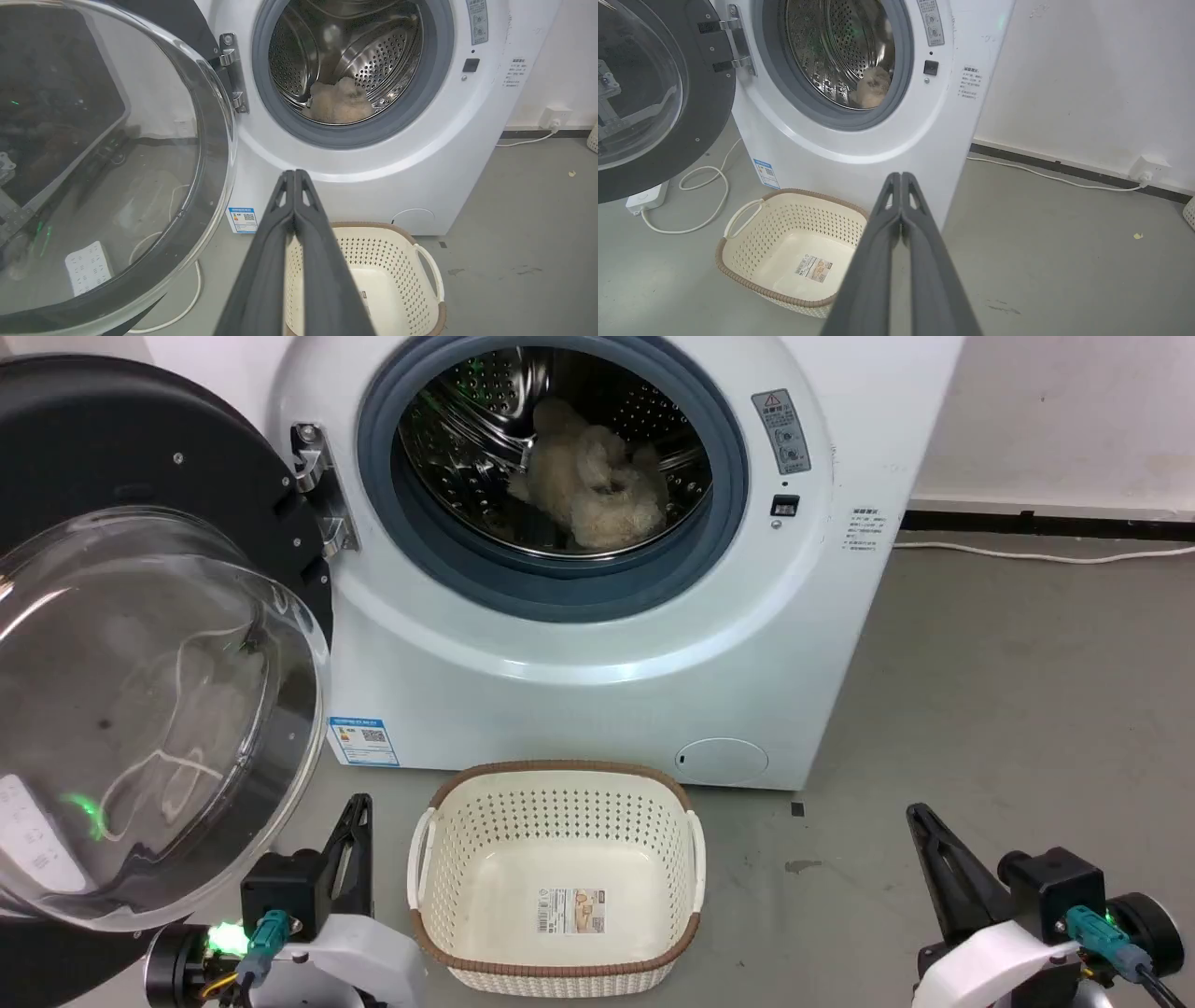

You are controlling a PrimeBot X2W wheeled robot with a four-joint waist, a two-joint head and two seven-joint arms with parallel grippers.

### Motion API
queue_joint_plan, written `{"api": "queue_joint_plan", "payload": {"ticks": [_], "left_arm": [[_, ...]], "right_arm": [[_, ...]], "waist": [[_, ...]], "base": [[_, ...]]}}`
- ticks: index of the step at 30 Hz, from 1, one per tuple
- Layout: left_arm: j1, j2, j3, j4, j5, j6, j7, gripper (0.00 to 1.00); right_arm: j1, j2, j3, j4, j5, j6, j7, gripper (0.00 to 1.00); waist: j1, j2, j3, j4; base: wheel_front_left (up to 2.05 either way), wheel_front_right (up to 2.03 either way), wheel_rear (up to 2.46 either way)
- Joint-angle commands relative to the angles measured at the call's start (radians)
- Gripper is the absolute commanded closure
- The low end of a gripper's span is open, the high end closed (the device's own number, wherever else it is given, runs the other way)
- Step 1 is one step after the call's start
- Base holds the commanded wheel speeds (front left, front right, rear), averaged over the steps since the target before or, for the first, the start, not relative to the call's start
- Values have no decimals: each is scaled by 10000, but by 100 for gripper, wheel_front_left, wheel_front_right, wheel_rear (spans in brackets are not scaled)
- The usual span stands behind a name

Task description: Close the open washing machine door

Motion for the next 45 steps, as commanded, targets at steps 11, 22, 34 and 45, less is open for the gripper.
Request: {"api": "queue_joint_plan", "payload": {"ticks": [11, 22, 34, 45], "left_arm": [[72, -1, 9, -39, 26, 28, 3, 100], [72, -1, 9, -39, 26, 28, 3, 100], [72, -1, 9, -39, 26, 28, 3, 100], [-21, 2, -52, 32, 13, -8, -63, 0]], "right_arm": [[-119, 42, -3, -45, 45, 8, 3, 100], [-119, 42, -3, -45, 45, 8, 3, 100], [-119, 42, -3, -45, 45, 8, 3, 100], [21, -1, -37, 13, 66, 0, -58, 0]], "waist": [[0, 0, 0, 0], [0, 0, 0, 0], [0, 0, 0, 0], [0, 0, 2, -4]], "base": [[0, 0, 0], [0, 0, 0], [0, 0, 0], [0, 0, 0]]}}
